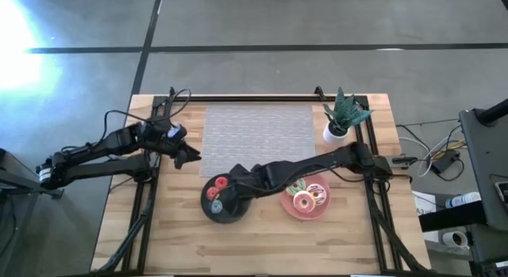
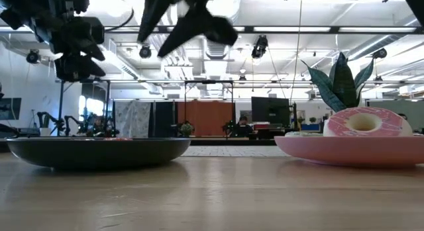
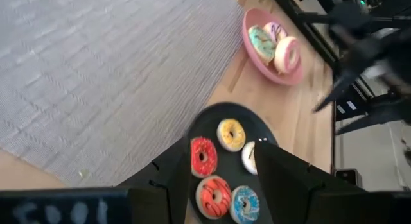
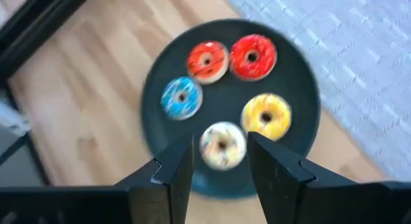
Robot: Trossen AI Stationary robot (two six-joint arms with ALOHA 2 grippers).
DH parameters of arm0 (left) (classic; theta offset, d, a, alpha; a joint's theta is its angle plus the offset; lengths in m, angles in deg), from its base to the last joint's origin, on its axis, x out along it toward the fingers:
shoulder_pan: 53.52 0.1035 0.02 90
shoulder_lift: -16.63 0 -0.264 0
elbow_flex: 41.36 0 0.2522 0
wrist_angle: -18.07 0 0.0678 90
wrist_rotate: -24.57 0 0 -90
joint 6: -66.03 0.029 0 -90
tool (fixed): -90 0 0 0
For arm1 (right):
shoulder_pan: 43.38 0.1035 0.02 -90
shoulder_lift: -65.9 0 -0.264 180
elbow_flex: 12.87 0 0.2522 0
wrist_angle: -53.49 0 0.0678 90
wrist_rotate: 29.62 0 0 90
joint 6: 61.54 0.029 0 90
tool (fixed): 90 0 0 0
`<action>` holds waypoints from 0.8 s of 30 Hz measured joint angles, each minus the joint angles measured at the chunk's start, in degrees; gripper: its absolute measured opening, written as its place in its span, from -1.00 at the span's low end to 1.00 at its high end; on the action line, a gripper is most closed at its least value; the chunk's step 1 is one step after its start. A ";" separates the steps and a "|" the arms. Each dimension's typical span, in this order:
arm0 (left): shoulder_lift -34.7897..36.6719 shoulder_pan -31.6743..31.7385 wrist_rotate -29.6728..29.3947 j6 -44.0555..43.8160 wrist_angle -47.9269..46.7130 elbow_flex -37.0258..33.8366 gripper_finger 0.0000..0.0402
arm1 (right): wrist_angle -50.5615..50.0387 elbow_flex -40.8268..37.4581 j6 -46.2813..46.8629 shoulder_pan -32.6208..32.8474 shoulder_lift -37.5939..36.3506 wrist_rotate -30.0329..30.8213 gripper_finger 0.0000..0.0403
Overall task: Pick & Place donuts
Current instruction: Return to Home Position
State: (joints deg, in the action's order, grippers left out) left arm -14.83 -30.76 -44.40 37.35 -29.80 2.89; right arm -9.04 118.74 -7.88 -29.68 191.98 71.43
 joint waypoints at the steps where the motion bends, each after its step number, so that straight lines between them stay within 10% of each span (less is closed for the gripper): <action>1: 0.00 0.00 0.09 -0.48 0.00 -0.43 -0.28 | -0.82 0.45 0.64 0.34 -0.36 -0.09 -0.31; 12: -0.22 0.00 -0.46 -1.55 2.65 -2.47 -0.28 | -5.80 13.01 2.78 0.42 -1.11 -3.25 -0.29; 18: -0.07 0.00 3.67 -4.83 3.70 -2.23 -0.28 | -4.70 15.95 -2.42 0.31 -1.27 5.35 -0.30; 24: 1.17 0.00 11.10 -4.37 6.55 -2.23 -0.28 | 17.71 5.08 -4.14 -0.76 -0.83 -3.42 -0.34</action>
State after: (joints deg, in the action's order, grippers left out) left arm -13.66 -30.76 -33.30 32.98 -23.25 0.66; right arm 8.68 123.82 -12.02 -30.44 191.14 68.01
